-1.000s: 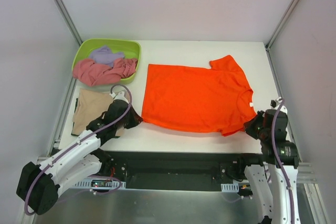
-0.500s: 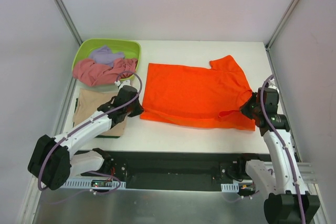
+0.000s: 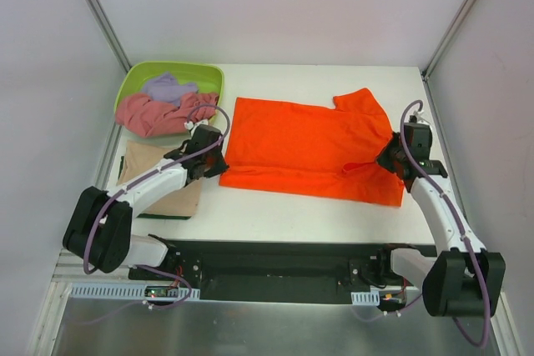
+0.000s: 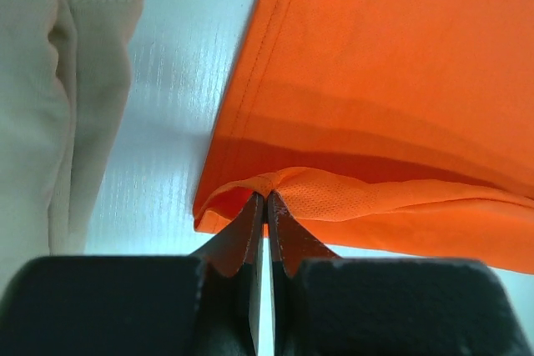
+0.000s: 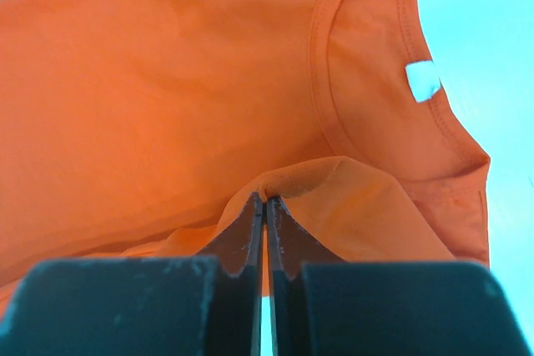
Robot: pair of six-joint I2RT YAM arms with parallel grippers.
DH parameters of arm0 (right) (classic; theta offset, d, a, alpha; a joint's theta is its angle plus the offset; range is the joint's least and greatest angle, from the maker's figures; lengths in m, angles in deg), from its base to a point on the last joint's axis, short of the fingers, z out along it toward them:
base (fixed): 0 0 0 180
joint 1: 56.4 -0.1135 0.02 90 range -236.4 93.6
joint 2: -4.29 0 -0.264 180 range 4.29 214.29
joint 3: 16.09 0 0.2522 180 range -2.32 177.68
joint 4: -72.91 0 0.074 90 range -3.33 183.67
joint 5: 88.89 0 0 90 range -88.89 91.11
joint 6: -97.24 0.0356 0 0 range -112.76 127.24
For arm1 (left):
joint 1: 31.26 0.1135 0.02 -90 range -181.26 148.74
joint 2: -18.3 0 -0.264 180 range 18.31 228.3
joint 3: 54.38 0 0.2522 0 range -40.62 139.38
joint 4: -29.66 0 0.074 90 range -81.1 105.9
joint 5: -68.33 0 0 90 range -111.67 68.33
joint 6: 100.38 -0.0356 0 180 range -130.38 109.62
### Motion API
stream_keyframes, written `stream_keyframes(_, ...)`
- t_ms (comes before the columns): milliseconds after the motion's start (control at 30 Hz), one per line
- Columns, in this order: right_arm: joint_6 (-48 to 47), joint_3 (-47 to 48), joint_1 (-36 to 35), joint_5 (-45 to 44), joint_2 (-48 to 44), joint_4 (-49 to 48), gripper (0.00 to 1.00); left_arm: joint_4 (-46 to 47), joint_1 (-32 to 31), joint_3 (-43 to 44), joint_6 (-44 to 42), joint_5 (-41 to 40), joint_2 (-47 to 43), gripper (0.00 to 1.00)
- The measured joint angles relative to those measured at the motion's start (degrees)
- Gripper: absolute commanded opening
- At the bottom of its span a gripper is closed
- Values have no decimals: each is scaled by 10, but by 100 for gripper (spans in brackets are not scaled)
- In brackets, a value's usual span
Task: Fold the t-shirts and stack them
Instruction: Fold the flattened tshirt in 1/3 of the way
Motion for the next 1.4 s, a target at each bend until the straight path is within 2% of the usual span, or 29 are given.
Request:
stream_keyframes(433,-16,44,0,1,130,-55,2,5,30,42,-24,23,82,0)
stream_keyframes(467,-17,46,0,2,136,-57,4,6,30,44,-25,26,90,3)
stream_keyframes(533,-17,49,0,4,150,-63,6,5,34,46,-28,31,102,13)
stream_keyframes(567,-17,53,0,4,161,-66,6,5,35,48,-30,32,108,21)
stream_keyframes(600,-17,57,0,4,171,-68,10,5,38,50,-33,33,113,37)
stream_keyframes(633,-16,60,0,4,179,-71,18,4,38,52,-36,33,117,47)
stream_keyframes(667,-15,65,0,4,192,-73,28,3,41,57,-38,33,122,62)
stream_keyframes(700,-13,71,0,5,205,-77,45,2,42,63,-37,33,126,84)
stream_keyframes(733,-10,77,0,4,216,-78,56,1,45,67,-41,33,128,99)
stream_keyframes(867,-4,112,0,7,247,-69,96,-1,45,90,-45,39,124,99)
stream_keyframes(1033,-9,117,-14,5,199,-44,96,-2,35,93,-47,59,89,99)
stream_keyframes(1200,-9,60,-28,25,78,-38,96,-2,3,99,-49,86,64,99)
stream_keyframes(1300,-9,15,-28,47,34,-42,96,0,-3,114,-52,110,77,99)
stream_keyframes(1400,-9,-28,-28,59,28,-39,96,7,-3,145,-56,137,128,99)
